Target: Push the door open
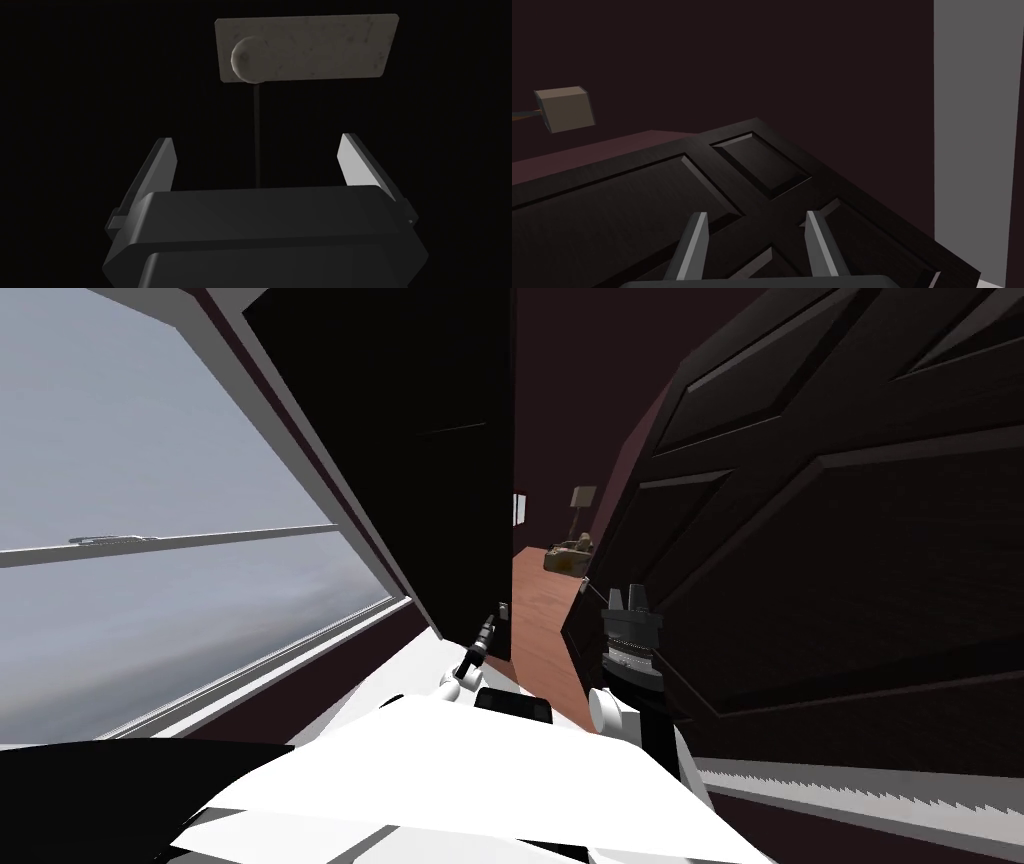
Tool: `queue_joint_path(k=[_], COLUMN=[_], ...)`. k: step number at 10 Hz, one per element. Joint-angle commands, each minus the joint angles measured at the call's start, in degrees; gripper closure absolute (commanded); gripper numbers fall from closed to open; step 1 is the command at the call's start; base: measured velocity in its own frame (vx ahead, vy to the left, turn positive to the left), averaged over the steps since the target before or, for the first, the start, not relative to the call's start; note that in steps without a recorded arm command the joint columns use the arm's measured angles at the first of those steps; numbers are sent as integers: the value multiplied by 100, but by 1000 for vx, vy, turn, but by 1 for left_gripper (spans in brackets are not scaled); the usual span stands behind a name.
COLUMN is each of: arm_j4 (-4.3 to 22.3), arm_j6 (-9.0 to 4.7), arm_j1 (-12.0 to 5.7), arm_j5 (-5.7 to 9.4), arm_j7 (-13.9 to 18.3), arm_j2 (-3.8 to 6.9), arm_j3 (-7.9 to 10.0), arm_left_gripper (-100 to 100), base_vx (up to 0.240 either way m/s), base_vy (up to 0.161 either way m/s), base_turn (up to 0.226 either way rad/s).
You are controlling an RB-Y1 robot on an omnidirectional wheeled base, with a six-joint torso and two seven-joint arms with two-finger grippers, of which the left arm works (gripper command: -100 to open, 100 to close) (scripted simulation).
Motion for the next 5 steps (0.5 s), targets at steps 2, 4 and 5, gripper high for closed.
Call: queue_joint_path(k=[2, 4, 5], arm_j4=[-5, 12, 21], arm_j6=[6, -30, -49], arm_j1=[10, 21, 24], arm_j5=[11, 19, 22], arm_j7=[-1, -15, -23], arm_j2=[-34, -11, -5], arm_j3=[7, 26, 36], arm_left_gripper=[-100, -100, -100], base_vx=[-171, 124, 166], base_vy=[-22, -17, -55], base_turn=[32, -29, -17])
